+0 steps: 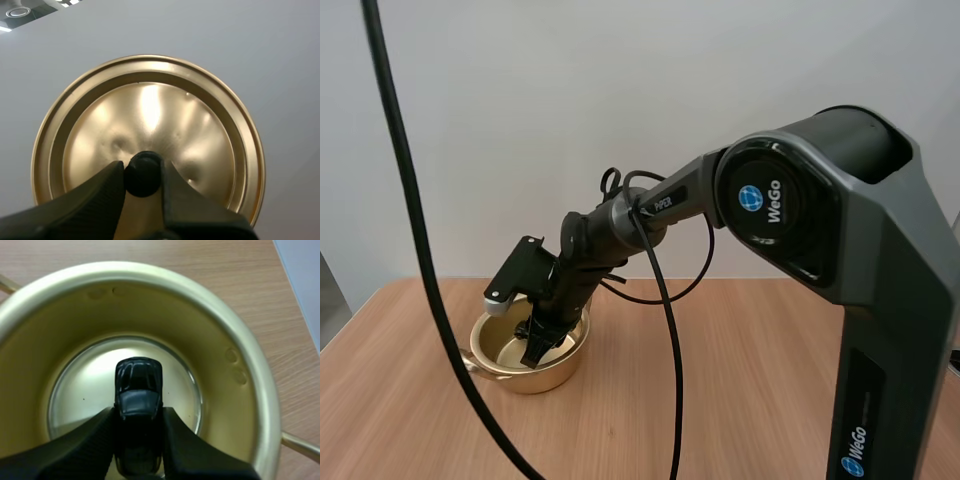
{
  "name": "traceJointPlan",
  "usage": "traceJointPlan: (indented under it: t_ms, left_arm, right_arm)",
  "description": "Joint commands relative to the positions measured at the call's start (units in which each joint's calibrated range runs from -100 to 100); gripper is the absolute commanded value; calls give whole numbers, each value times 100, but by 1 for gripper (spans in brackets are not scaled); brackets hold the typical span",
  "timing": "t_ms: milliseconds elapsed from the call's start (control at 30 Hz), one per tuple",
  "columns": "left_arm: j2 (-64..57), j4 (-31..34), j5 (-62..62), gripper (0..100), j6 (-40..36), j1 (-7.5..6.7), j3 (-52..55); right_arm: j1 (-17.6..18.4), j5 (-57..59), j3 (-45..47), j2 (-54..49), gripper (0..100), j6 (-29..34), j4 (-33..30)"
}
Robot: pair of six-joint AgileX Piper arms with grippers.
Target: Open the pot, put the car inside, and close it
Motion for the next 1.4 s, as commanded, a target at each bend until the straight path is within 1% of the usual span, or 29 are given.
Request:
traceJointPlan:
  t_ms: [0, 300, 567, 600, 667, 733, 767, 900, 1100, 1133, 1167, 1200, 1267, 1300, 1367]
  left_arm:
    - [3, -2, -26, 0, -1, 0, 2]
    - [3, -2, -215, 0, 8, 0, 2]
    - [3, -2, -334, 0, 9, 0, 2]
    - [3, -2, -334, 0, 9, 0, 2]
    - [3, -2, -334, 0, 9, 0, 2]
    - [3, -2, -334, 0, 9, 0, 2]
    - [3, -2, -334, 0, 9, 0, 2]
    - [3, -2, -334, 0, 9, 0, 2]
    - [3, -2, -334, 0, 9, 0, 2]
    - [3, -14, -334, 0, 9, 0, 2]
    - [3, -26, -334, 0, 9, 0, 2]
    - [3, -41, -334, 0, 9, 0, 2]
    - [3, -69, -334, 0, 9, 0, 2]
    - [3, -87, -334, 0, 9, 0, 2]
    - [15, -195, -349, 0, 9, 0, 17]
  right_arm:
    - [0, -35, -78, 127, 0, 6, -17]
    - [0, -118, -220, 587, 0, 6, -155]
    - [0, -234, -220, 600, 1, 6, -155]
    - [0, -234, -220, 600, 11, 6, -155]
    - [0, -295, -220, 568, 41, 6, -144]
    - [0, -414, -220, 490, 75, 18, -90]
    - [0, -430, -235, 444, 79, 44, -78]
    - [0, -410, -322, 66, 68, 46, 13]
    - [-19, -43, -380, -791, 68, 132, 37]
    - [-46, 123, -380, -971, 66, 217, 1]
    - [-91, 279, -380, -1126, 60, 277, -27]
    - [-157, 488, -380, -1330, 47, 350, -114]
    - [-324, 829, -380, -1757, 12, 504, -272]
    - [-446, 963, -380, -1977, 0, 576, -331]
    - [-754, 1187, -380, -2414, 0, 730, -342]
